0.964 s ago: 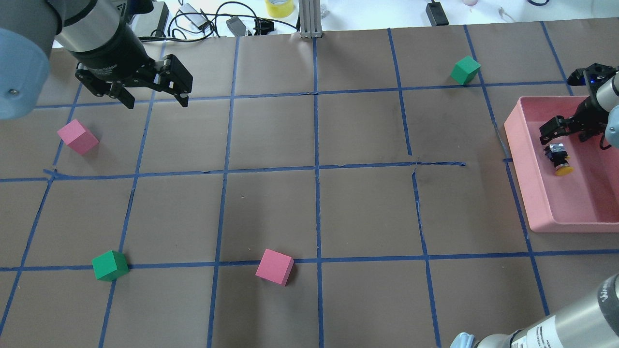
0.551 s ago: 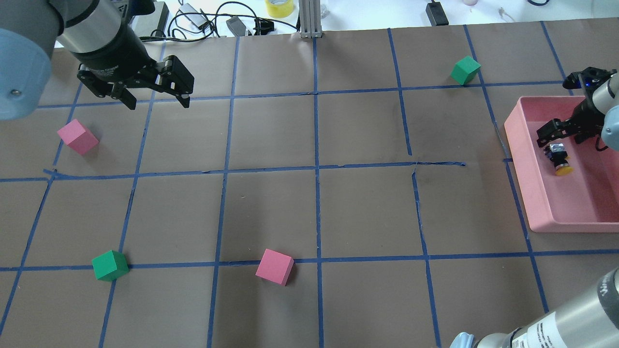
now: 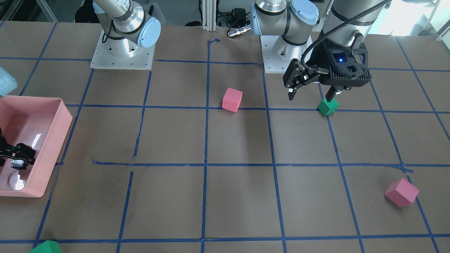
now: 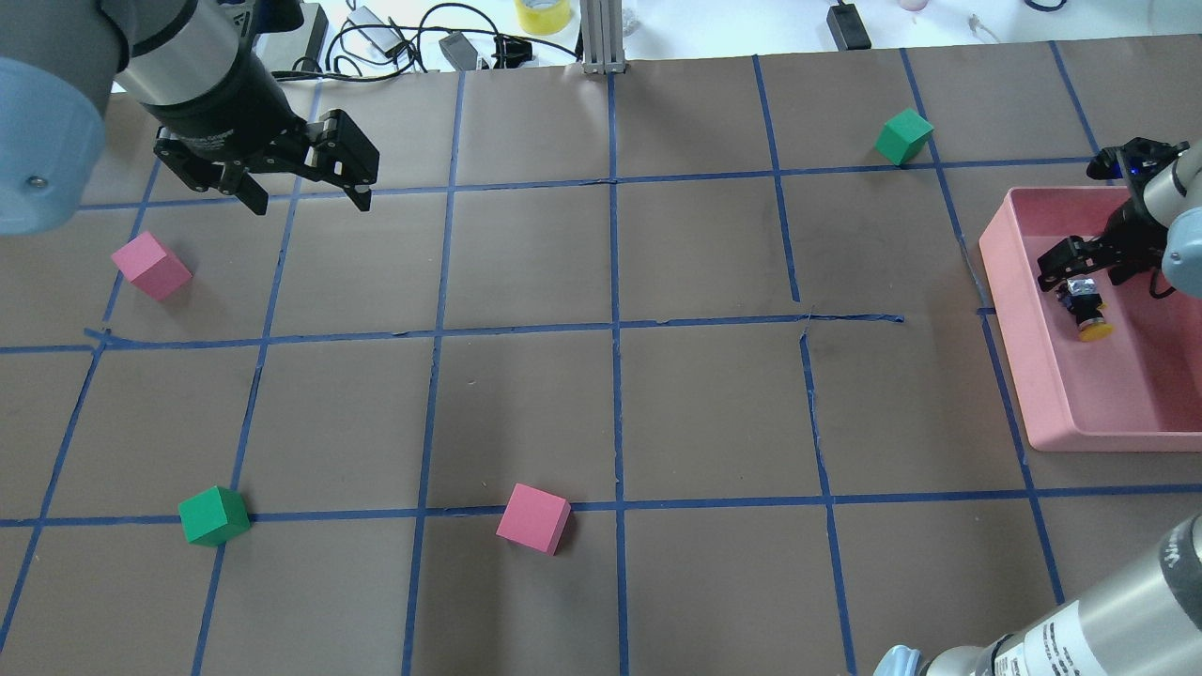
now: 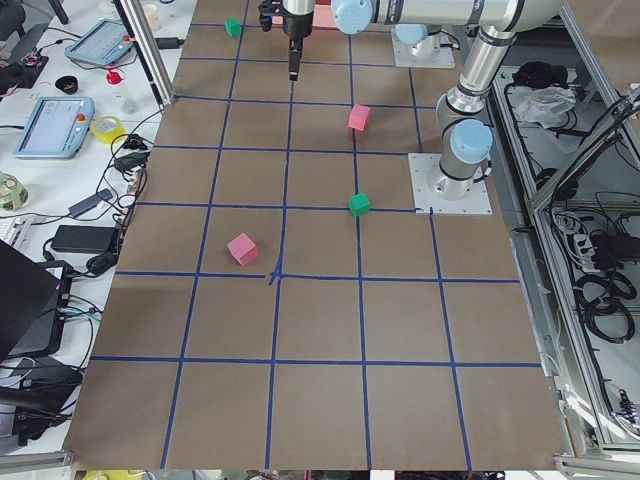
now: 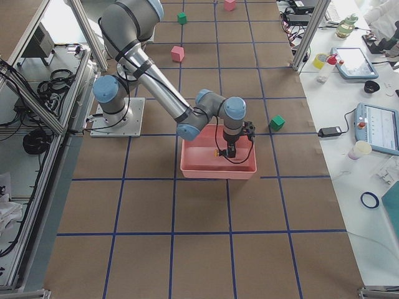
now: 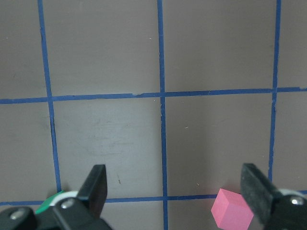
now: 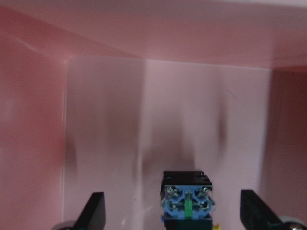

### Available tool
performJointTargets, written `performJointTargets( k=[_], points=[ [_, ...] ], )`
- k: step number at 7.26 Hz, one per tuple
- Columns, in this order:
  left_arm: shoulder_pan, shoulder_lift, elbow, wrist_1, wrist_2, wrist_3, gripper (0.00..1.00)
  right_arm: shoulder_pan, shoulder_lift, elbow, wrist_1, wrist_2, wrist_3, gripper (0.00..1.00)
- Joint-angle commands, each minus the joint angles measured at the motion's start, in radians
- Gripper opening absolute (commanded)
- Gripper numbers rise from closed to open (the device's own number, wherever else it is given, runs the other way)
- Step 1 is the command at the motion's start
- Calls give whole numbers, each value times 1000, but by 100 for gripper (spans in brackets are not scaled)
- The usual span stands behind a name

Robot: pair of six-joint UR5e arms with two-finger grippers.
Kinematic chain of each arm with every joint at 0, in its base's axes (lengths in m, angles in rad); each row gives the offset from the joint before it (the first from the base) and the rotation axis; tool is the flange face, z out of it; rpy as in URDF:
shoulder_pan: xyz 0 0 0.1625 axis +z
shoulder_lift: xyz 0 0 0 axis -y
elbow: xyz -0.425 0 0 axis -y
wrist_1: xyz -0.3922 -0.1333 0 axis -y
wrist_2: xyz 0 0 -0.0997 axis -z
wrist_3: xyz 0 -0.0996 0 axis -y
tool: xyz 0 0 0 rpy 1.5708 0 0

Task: Align button upright
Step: 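Lower the right gripper into the bin around the push button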

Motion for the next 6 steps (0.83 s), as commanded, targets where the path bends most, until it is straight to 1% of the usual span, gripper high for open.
performJointTargets(
  k=[1,6],
  points=[
    [0,1,1,1,1,1,100,-1,3,1,0,-1,-1,100],
    [0,2,-1,1,0,-2,100,-1,3,4,1,-4,1,98]
  ],
)
